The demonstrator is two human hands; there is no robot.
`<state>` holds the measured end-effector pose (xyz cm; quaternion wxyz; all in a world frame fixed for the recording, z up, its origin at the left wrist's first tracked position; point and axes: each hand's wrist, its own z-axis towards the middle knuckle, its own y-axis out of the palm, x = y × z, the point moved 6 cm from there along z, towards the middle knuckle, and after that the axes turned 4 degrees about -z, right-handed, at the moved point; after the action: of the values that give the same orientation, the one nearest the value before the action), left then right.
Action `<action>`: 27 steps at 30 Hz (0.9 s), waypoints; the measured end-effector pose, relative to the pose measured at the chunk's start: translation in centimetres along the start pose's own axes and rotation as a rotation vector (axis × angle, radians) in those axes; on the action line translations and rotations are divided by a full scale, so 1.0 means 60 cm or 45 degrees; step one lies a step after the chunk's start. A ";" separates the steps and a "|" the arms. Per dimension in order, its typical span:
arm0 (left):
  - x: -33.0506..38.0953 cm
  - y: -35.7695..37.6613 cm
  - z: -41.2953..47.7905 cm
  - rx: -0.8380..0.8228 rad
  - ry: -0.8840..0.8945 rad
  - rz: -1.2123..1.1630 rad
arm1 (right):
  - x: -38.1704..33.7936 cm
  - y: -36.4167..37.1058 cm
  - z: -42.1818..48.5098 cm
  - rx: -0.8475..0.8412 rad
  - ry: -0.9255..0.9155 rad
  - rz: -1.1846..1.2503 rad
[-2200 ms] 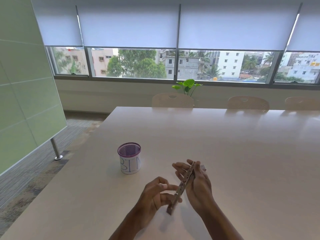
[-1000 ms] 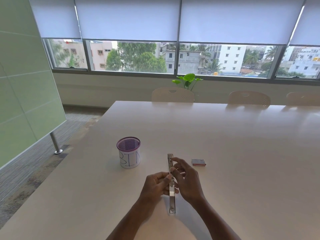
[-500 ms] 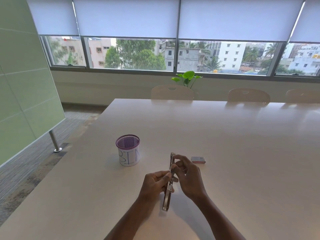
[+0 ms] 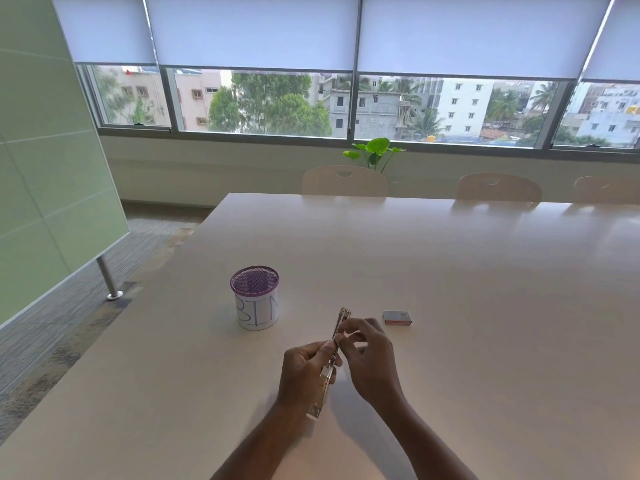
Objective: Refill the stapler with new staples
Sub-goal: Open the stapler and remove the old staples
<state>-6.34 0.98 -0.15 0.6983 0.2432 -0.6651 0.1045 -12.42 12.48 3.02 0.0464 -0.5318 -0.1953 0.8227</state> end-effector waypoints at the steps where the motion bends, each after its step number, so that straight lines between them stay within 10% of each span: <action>1: 0.000 0.000 0.000 0.008 -0.011 -0.012 | -0.001 -0.002 0.000 0.017 -0.003 0.004; 19: -0.006 -0.018 0.005 0.053 -0.237 -0.211 | -0.057 0.010 -0.036 -0.138 -0.585 -0.166; 27: -0.010 -0.001 0.005 -0.062 -0.251 -0.282 | -0.008 -0.033 0.004 0.115 -0.051 0.207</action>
<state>-6.62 0.91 -0.76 0.6426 0.3069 -0.7019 -0.0137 -12.69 14.09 4.24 -0.0005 -0.5269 -0.1151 0.8421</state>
